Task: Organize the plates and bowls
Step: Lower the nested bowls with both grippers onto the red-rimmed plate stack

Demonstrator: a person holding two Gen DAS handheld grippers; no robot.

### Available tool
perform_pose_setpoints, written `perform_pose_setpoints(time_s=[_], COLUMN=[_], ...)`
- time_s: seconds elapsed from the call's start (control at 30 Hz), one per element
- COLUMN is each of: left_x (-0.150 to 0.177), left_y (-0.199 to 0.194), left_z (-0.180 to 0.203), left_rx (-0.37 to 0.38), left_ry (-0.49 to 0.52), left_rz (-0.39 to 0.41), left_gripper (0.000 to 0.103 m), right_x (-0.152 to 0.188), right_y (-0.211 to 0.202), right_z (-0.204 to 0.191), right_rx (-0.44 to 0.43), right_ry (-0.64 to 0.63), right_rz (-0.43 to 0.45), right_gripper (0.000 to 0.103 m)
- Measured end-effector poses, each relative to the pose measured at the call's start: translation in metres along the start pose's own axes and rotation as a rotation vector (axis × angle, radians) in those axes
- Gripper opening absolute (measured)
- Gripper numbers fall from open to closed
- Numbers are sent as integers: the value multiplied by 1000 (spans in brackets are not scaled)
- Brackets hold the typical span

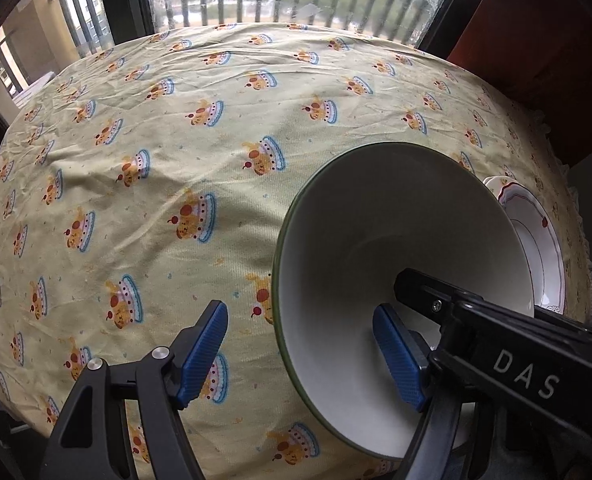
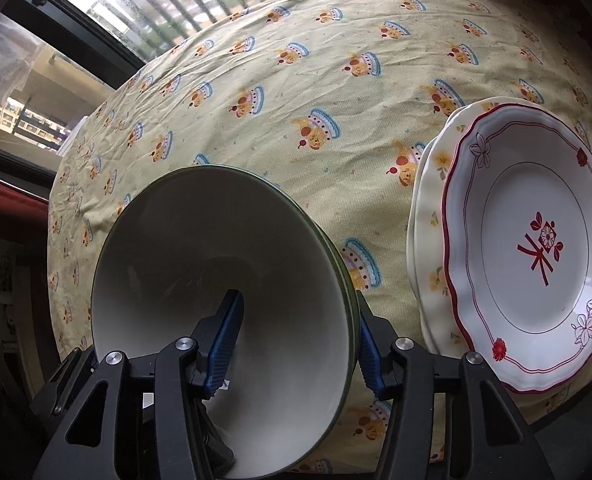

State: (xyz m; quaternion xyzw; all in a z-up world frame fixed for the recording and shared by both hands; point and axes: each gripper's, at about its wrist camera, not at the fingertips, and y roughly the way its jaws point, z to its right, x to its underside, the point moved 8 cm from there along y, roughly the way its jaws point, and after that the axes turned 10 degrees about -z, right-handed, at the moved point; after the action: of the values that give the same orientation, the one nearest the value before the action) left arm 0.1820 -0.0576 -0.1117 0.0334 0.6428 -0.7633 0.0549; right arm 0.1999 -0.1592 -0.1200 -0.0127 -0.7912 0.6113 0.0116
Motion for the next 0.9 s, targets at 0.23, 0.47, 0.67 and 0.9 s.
perform_pose_setpoints(time_s=[0.23,0.47,0.67,0.9], left_x=[-7,-13,-10,-9], left_y=[7,11,15,16], left_z=[-1,4,12,24], left_rx=[63,102,200,239], left_ry=[42,87,86,119], left_rz=[-26,-30,-63,-69], left_gripper=[77,75,71,68], right_x=[-2,-4,-3,-6], right_y=[1,0,0,-3], right_z=[6,7,8,2], right_rx=[-13,-6,-8,63], right_ry=[40,78,82,-2], right_rz=[-13,-15,-9,31], right_gripper=[45,45,45,48])
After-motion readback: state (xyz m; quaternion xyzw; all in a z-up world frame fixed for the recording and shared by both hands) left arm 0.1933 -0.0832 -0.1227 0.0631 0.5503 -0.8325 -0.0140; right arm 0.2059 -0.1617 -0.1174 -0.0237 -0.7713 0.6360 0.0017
